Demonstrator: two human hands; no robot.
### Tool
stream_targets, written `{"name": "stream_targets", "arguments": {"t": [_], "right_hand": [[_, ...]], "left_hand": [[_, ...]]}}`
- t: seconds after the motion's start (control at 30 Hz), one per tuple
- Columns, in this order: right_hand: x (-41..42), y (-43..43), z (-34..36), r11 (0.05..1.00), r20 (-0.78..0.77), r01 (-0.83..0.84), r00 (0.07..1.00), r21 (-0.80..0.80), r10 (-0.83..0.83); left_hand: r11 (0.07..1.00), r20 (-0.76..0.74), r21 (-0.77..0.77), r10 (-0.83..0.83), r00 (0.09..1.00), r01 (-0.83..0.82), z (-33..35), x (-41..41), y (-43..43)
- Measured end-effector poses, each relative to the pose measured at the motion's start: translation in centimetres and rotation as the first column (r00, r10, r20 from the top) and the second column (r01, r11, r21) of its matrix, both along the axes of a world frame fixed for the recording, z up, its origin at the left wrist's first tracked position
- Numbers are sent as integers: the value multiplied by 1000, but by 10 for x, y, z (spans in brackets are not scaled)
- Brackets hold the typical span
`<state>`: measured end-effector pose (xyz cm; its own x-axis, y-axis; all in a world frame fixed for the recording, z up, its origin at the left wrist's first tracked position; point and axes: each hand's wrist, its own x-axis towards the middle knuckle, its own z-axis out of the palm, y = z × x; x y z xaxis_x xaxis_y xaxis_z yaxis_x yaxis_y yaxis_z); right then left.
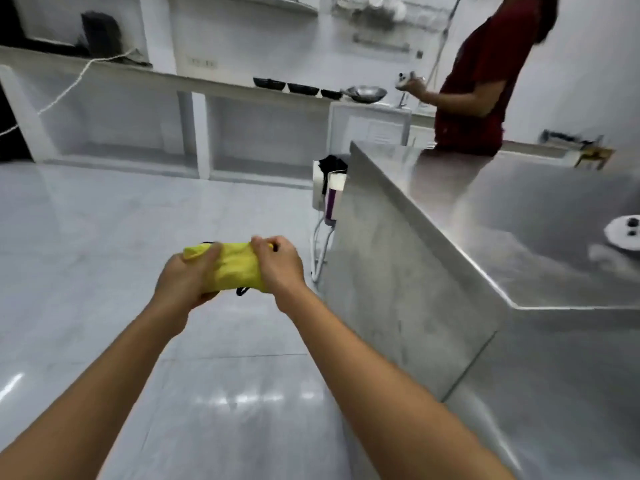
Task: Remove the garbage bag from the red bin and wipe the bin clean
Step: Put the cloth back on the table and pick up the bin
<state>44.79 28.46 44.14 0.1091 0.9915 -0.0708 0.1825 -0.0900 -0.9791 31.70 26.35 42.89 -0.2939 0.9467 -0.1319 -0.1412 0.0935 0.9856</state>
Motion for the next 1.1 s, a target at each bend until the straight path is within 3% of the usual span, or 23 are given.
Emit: {"name": "stream_targets", "arguments": {"t": [0.13,0.2,0.33,0.43,0.6,0.77,0.9,1.0,1.1], "right_hand": [[57,6,116,979,188,162,965,123,-183],[91,3,165,961,272,221,926,166,-260],[169,-13,220,914,337,357,850,193,-404],[228,-33,217,873,365,468,796,135,-483],[303,-58,174,820,504,572,705,13,-499],[332,-62,137,807,640,586,648,-72,-413],[340,-62,125,820,774,569,545,-57,-324],[343,-64,121,862,854,505,426,51,-300],[346,-66,120,899,906,417,313,137,-284]], "left_hand": [[999,-50,-23,32,998,-34,104,70,21],[1000,-31,-20,-10,999,9,151,108,26],[983,-194,69,-153,969,169,205,185,17],[952,-339,27,-279,898,306,209,238,4],[866,-580,-120,-458,674,486,178,304,-9],[867,-752,-228,-445,486,442,154,339,-6],[900,-865,-247,-372,338,358,141,351,-4],[941,-902,-225,-300,311,254,132,353,-5],[956,-885,-241,-288,365,169,130,355,-4]]}}
